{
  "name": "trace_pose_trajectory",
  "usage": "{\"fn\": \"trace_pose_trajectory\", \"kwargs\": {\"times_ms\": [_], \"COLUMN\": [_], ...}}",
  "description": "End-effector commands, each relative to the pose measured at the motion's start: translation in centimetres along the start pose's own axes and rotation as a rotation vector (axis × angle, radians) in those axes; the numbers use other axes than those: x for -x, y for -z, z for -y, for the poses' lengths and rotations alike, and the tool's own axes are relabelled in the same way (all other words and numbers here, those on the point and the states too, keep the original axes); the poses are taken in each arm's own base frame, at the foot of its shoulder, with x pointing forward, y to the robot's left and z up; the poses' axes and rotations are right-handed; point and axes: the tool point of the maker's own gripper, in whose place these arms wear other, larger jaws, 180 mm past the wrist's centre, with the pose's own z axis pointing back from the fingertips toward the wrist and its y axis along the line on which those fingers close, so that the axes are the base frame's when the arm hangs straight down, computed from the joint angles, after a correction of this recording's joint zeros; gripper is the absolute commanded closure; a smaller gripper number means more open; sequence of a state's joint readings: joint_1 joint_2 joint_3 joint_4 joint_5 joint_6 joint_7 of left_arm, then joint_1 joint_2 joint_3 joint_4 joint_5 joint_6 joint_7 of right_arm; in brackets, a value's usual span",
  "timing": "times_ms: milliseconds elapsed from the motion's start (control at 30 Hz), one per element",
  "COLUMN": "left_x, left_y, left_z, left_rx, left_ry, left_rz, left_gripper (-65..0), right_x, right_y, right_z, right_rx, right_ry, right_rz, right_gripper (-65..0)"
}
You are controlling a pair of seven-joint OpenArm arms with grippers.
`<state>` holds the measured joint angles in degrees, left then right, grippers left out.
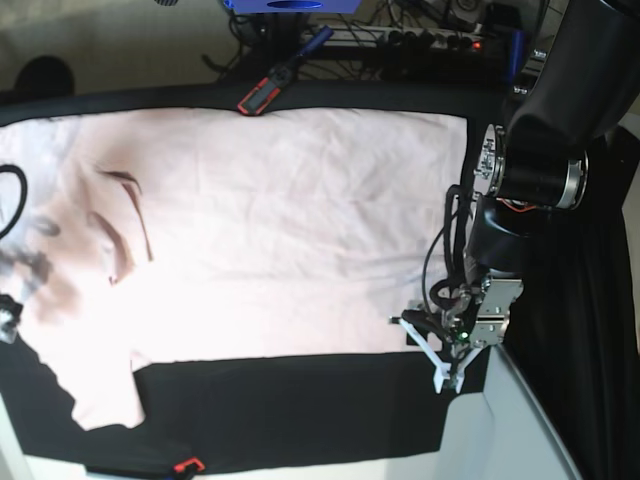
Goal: Fold the T-shirt properly
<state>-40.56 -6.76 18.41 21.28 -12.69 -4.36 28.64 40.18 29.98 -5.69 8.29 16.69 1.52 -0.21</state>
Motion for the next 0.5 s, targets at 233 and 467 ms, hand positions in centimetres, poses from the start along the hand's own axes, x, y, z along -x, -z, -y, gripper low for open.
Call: {"fn": "trace_pose_trajectory", "kwargs": {"times_ms": [233, 467], "left_x": [-1.4, -0.5], "left_y": [-0.4, -0.3], "left_z": [-2.7, -3.3], "left_rx": [-0.044, -0.057], "left_ry": [-0.021, -0.029], "left_rz": [0.028, 0.006], "left_gripper": [-33.3, -33.3], "right_x": [1.5, 0.0], "right_y": [-0.1, -0.1], "right_z": [0.7, -2.9], "right_rx": [0.013, -0.048], "right_ry": [0.025, 0.02], "right_rz": [-0.008, 0.03], "right_gripper": [-64.0, -64.0]}}
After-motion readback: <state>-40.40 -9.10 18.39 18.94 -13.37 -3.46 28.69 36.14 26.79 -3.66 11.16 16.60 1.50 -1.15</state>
